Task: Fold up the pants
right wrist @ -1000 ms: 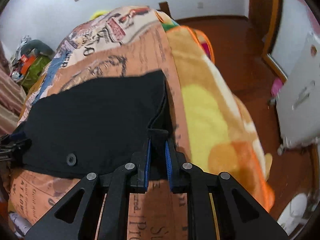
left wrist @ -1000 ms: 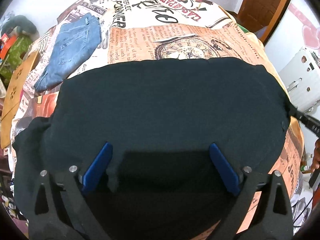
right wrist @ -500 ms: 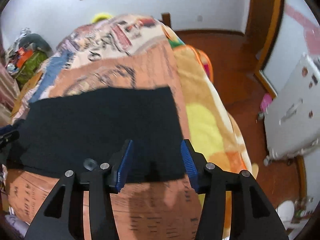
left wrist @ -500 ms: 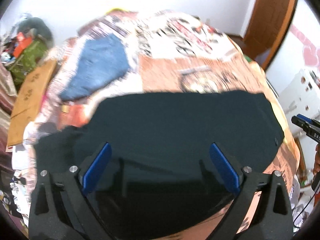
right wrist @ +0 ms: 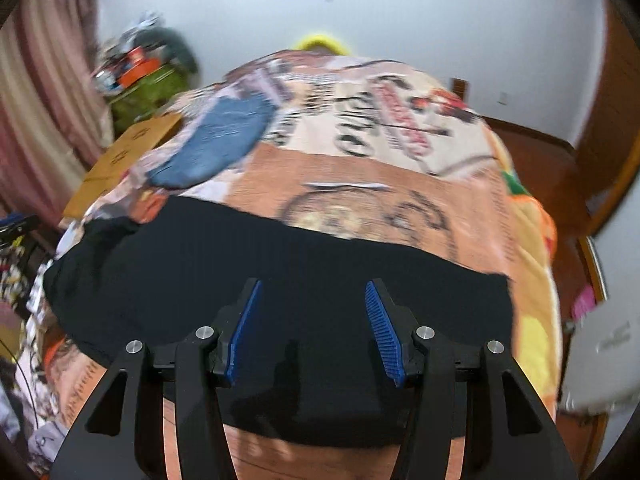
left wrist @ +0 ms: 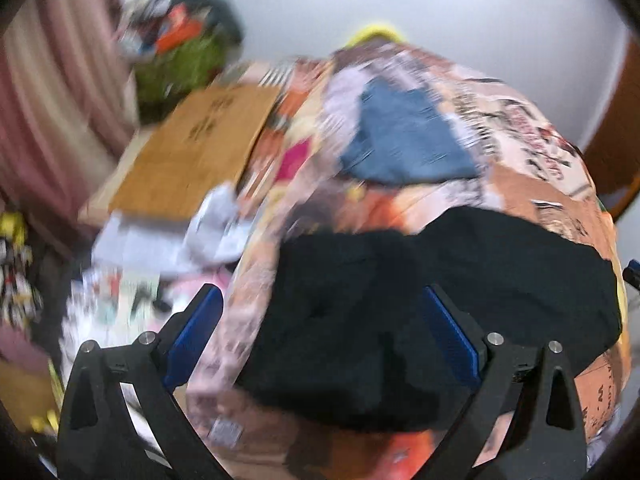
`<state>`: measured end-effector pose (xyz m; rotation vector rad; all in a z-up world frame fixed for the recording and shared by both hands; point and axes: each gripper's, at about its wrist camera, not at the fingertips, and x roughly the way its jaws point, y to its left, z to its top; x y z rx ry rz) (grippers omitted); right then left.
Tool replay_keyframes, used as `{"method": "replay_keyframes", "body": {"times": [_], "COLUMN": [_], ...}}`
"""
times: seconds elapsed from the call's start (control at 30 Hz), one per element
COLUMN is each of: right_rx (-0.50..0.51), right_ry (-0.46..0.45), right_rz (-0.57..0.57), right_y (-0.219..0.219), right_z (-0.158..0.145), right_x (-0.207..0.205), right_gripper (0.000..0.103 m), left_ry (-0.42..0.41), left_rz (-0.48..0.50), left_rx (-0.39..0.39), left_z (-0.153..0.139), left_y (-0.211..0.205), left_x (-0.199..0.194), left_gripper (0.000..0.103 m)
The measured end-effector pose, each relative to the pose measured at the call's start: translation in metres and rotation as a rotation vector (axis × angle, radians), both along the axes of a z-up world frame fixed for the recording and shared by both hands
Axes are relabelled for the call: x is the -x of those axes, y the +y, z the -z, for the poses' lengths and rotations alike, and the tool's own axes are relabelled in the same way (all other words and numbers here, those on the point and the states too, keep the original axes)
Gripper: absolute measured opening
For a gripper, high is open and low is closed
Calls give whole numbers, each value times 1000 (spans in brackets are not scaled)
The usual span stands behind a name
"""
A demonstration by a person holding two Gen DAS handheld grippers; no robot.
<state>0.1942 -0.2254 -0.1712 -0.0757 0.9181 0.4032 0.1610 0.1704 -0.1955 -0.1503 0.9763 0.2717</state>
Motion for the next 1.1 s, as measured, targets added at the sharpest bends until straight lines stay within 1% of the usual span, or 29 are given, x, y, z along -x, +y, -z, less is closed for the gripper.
{"method": "replay_keyframes", "body": {"times": [0.07, 0.13, 0.17, 0.23, 0.27, 0.3, 0.33, 0.37, 0.43, 0.53, 0.6, 0.63, 0.67, 0.7, 0.77, 0.8, 0.87, 0.93, 1.07, 1.1], "right_rx": [21, 49, 59, 76, 83, 89, 94, 100, 107, 115, 104, 95, 91, 82, 57, 45, 30, 24, 25, 26], "right_ry": [0, 1, 2, 7, 13, 21, 29, 35, 52, 85, 83, 79, 82, 88, 106, 113, 120, 122, 119, 118], "right_rz": [-45, -89, -105, -139, -154, -168, -180, -188, -200, -210, -208, -203, -195, -188, -182, -179, -177, -178, -181, -182], "right_y": [21, 40, 46, 60, 68, 73, 78, 81, 87, 91, 89, 87, 85, 83, 80, 79, 78, 77, 77, 77], "right_z": [4, 9, 11, 16, 19, 23, 27, 29, 35, 47, 53, 52, 52, 52, 54, 54, 55, 55, 55, 55], "right_x": [-1, -1, 0, 2, 3, 3, 4, 5, 7, 9, 12, 12, 12, 11, 10, 9, 9, 9, 10, 10], "right_gripper": [49, 49, 49, 49, 49, 49, 49, 49, 49, 49, 49, 51, 55, 57, 58, 58, 58, 58, 58, 58], "left_ry": [40, 61, 74, 88, 100, 107, 114, 121, 131, 124, 115, 111, 111, 110, 98, 96, 75, 41, -82, -103], "left_rz": [-56, -88, -109, -116, -111, -108, -106, -101, -82, -82, -88, -91, -93, -95, -91, -87, -79, -72, -29, -17], "left_rx": [80, 153, 214, 301, 363, 399, 436, 468, 529, 565, 584, 583, 576, 570, 538, 516, 463, 398, 179, 135], "left_z": [19, 34, 45, 59, 69, 74, 80, 85, 92, 95, 95, 95, 94, 93, 88, 86, 78, 65, 22, 16], "left_y": [22, 32, 37, 41, 41, 39, 37, 34, 27, 23, 26, 27, 27, 28, 26, 25, 22, 19, 3, 0], "left_x": [12, 21, 26, 32, 33, 33, 32, 31, 26, 25, 25, 25, 27, 27, 27, 27, 29, 28, 29, 30], "left_gripper": [100, 100, 100, 100, 100, 99, 95, 88, 81, 81, 74, 65, 57, 55, 39, 34, 28, 26, 25, 25]}}
